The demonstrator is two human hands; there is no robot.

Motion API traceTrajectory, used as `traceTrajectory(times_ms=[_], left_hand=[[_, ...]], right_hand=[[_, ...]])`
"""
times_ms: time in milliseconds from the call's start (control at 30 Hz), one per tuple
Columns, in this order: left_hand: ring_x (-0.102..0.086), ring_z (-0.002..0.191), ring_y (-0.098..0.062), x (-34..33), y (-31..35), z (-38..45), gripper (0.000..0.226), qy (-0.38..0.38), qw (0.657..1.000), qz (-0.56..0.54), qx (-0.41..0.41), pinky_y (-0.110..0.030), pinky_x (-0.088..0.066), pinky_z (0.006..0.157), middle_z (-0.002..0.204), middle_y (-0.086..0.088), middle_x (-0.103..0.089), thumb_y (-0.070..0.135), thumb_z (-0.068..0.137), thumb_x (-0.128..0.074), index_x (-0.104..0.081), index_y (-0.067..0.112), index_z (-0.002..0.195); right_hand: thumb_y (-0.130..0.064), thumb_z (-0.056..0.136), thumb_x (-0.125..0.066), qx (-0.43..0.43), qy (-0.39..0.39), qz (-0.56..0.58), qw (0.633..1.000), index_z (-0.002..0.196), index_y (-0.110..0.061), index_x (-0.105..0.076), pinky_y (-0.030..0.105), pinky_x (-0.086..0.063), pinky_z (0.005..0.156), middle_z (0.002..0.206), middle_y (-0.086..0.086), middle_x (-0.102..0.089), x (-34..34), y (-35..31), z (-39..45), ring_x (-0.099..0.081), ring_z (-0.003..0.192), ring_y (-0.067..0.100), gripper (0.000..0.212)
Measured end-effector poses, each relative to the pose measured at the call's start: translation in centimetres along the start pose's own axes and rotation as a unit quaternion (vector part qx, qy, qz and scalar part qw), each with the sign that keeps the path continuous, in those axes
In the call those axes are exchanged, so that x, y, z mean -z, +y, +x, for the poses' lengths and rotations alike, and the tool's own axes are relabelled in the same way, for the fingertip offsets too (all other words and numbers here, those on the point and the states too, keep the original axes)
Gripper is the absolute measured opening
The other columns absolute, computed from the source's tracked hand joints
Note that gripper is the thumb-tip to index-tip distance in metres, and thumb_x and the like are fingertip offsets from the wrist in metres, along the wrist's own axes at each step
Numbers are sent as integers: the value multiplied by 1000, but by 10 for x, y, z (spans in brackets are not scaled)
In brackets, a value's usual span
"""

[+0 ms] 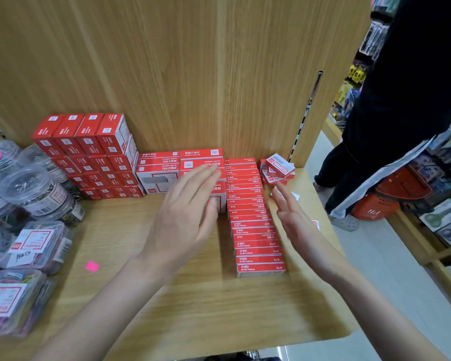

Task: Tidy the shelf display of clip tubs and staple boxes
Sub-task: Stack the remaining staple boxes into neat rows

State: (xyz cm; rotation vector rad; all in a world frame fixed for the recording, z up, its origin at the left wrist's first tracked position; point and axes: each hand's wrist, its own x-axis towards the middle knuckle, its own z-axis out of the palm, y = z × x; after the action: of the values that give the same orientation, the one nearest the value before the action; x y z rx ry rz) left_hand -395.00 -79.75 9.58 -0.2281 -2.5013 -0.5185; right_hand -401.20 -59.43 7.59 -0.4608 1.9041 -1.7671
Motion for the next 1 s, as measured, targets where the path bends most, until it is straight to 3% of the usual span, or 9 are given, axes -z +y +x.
traceTrajectory(times_ms=[67,233,333,400,500,600,700,833,1000], left_hand=[[-41,123,-18,-2,3,-23,42,-35,999,-39,9,-23,-24,110,129,-9,-53,19,93,-36,-52,-1,126],[-39,125,-14,-12,-2,-48,45,-133,990,-41,14,-20,-21,110,136,-5,-48,25,93,-36,-50,2,130],[-36,128,-6,-19,-2,-50,49,-161,983,-86,23,-15,-19,109,140,3,-41,31,93,-36,-45,8,135],[-30,128,1,-25,0,-51,54,-166,978,-119,41,-9,-15,107,141,10,-34,37,90,-35,-40,12,138],[-26,129,4,-33,1,-53,59,-156,975,-150,59,-5,-14,105,139,11,-33,39,87,-36,-38,11,138],[-26,130,5,-37,0,-53,63,-151,972,-164,76,-4,-14,105,141,10,-33,43,84,-35,-37,11,139],[-23,130,8,-36,-1,-55,68,-145,966,-182,109,-3,-13,104,142,12,-31,47,80,-34,-36,13,140],[-19,130,9,-37,3,-58,68,-155,966,-188,90,-2,-12,104,141,14,-29,45,79,-36,-35,13,139],[-18,129,12,-38,2,-59,69,-161,966,-186,82,-2,-12,103,140,15,-26,43,78,-37,-35,11,139]], right_hand=[[-27,71,-41,10,-9,20,1000,127,-54,-25,9,-37,88,131,-36,-36,-5,8,1,-38,115,-21,64],[-30,68,-48,18,-3,33,999,113,-60,-37,37,-39,100,117,-37,-54,-14,25,9,-51,119,3,55],[-22,69,-45,14,17,66,998,116,-54,-37,31,-42,95,118,-31,-52,-11,25,11,-53,114,-2,57],[-22,70,-45,11,10,64,998,126,-46,-35,34,-42,96,128,-23,-49,-13,22,10,-52,117,2,62],[-30,66,-51,20,12,48,999,125,-51,-36,40,-37,100,136,-18,-46,-17,23,9,-47,124,12,65],[-30,65,-52,16,28,61,998,123,-49,-35,33,-39,95,134,-17,-48,-17,24,9,-50,121,10,63],[-29,72,-43,20,29,71,997,114,-53,-36,24,-43,89,121,-29,-50,-19,22,4,-54,113,0,49],[-27,77,-38,23,31,62,997,114,-52,-38,35,-39,103,125,-30,-47,-23,19,1,-49,121,5,45],[-30,77,-38,25,24,57,998,125,-50,-29,41,-34,108,128,-31,-42,-22,22,3,-45,125,5,53]])
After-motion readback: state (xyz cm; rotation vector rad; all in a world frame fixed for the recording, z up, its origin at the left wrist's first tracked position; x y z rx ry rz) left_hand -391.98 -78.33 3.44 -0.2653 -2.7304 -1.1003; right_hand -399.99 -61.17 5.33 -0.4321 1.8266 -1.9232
